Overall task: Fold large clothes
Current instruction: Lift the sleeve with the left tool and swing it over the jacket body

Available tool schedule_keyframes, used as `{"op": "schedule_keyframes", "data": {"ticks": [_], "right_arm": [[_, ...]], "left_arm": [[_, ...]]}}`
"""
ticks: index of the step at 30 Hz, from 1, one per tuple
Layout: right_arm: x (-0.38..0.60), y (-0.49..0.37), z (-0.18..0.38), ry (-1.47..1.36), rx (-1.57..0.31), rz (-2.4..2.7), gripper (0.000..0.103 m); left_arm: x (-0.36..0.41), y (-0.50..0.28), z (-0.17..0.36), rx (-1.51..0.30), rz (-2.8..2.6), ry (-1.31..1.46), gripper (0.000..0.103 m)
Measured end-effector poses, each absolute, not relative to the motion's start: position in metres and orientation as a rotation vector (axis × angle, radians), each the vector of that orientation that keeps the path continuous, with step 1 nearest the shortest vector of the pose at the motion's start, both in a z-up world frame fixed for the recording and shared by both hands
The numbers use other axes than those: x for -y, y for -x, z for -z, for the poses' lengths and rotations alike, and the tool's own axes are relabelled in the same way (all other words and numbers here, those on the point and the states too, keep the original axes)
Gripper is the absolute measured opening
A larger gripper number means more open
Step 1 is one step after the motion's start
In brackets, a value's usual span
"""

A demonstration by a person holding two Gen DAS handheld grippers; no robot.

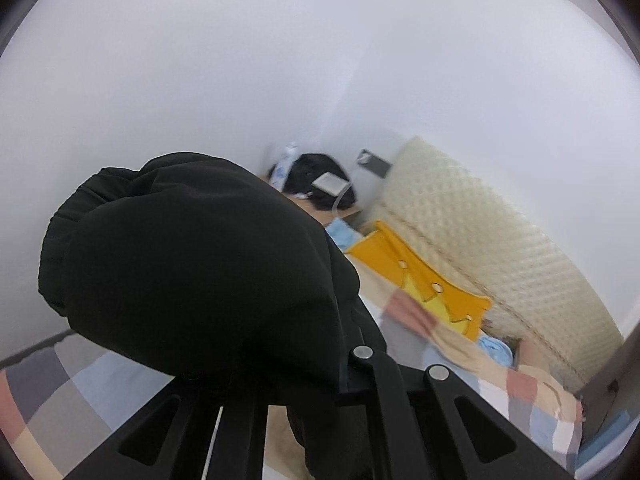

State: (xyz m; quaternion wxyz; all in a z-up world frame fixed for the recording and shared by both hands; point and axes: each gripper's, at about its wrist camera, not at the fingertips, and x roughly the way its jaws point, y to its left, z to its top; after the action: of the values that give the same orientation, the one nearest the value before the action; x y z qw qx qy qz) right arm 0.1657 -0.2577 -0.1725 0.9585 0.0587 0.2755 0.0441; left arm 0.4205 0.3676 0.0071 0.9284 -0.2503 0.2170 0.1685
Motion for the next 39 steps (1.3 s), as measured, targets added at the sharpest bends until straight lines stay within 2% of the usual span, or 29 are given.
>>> {"op": "schedule_keyframes", "data": {"ticks": [8,19,26,39], "right_arm": [[0.276,-0.146,0.161,-0.106,-0.497,-0.096,0.089],[0.296,-0.13,0.151,-0.12,-0.448,-0.114,0.091],[0.308,-0.125,0.146,-0.134,-0.428,-0.118,0.094],[0.321,-0.146,0.157,-0.173,-0.474,-0.122,0.095]], "left_arm": [[-0.263,-0.408,-0.066,-0.419,-0.249,0.353,0.007],[-0.118,-0.402,-0.087,-0.431,-0.032,0.253,0.007],[-0.03,-0.421,-0.062,-0.472,0.049,0.179,0.007],[0.116,-0.441,0.034,-0.589,0.212,-0.123,0.007]]}}
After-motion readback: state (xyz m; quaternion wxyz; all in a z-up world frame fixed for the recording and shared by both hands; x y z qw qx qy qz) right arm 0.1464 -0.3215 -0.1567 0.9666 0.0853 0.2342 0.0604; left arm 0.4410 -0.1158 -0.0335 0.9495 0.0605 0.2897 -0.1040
